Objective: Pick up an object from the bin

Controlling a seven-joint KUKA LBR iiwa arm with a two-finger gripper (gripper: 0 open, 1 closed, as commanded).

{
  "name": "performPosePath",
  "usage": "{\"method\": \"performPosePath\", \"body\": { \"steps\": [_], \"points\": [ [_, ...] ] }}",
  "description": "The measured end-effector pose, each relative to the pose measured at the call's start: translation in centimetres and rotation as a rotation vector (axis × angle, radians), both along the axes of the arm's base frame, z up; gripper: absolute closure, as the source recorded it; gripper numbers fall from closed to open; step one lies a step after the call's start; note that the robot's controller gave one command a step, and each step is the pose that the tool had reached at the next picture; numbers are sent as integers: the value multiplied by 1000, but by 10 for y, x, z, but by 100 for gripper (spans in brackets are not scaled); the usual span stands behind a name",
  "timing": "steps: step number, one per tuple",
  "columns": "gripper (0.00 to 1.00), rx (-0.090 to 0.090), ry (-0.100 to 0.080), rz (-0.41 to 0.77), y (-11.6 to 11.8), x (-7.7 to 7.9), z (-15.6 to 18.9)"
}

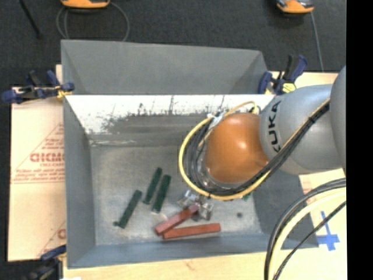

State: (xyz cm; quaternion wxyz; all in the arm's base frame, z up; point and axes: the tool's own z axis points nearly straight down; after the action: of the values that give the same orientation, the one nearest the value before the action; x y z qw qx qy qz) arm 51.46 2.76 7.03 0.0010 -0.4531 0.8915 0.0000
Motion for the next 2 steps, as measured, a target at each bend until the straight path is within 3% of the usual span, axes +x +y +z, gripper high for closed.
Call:
{"method": "performPosePath", "body": {
  "steps": [1, 2],
  "points": [
    [100, -1, -10, 70, -15, 19, 193],
    [100, 3, 3, 231, 13, 20, 119]
  ]
}}
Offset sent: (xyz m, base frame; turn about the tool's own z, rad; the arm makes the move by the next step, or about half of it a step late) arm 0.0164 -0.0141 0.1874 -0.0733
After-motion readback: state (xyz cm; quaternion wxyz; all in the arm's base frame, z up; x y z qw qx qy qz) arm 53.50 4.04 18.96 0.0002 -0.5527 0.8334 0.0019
